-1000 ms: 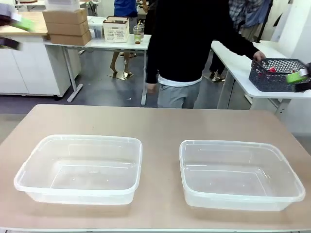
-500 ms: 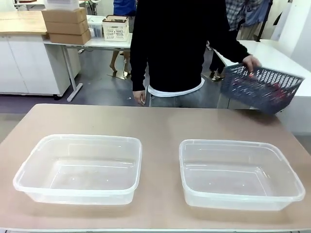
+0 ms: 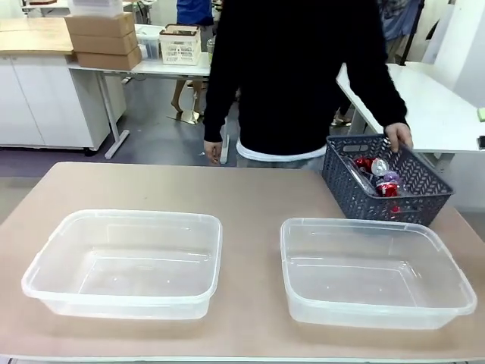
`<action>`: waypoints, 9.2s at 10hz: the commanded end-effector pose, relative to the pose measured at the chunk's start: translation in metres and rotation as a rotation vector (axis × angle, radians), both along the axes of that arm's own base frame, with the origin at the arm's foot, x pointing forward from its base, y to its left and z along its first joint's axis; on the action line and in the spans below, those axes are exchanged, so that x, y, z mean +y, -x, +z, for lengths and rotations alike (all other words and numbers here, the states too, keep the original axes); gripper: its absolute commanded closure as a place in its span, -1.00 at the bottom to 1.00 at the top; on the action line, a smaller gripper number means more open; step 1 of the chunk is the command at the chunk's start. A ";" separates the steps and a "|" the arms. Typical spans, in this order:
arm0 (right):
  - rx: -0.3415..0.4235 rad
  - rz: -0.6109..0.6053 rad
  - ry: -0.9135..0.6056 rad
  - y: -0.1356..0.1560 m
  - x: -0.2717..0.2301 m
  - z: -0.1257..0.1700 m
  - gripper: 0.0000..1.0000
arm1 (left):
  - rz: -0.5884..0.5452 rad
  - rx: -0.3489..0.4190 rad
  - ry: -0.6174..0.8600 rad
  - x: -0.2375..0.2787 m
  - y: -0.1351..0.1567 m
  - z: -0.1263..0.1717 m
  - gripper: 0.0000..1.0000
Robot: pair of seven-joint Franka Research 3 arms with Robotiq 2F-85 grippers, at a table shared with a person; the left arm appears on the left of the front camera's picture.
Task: Sort the waste into each basket.
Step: Pick up the Organizing box on the left side of the table and lift it, then offer the picked Organizing box to the human.
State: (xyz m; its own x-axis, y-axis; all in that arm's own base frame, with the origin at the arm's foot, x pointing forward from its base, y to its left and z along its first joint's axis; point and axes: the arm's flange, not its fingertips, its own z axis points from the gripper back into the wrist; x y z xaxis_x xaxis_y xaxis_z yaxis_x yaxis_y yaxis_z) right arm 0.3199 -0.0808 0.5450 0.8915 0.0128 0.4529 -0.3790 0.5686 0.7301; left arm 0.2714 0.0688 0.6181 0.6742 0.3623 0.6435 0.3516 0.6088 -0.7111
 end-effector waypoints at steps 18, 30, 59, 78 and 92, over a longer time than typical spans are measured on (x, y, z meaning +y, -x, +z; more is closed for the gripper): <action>0.244 0.363 0.376 0.018 0.443 -0.109 -1.00 | -0.117 0.622 -0.758 -0.062 -0.036 -0.119 -1.00; 0.470 -0.154 0.777 0.003 0.512 -0.170 -1.00 | -0.142 0.953 -0.910 -0.089 -0.035 -0.292 -1.00; 0.572 0.024 0.815 -0.027 0.417 -0.034 0.92 | -0.121 0.693 -0.746 -0.198 -0.081 -0.094 0.88; 0.545 -0.014 0.978 -0.079 0.316 -0.023 0.92 | -0.138 0.733 -0.816 -0.310 -0.128 -0.121 0.88; 0.545 -0.014 0.978 -0.079 0.316 -0.023 0.92 | -0.138 0.733 -0.816 -0.310 -0.128 -0.121 0.88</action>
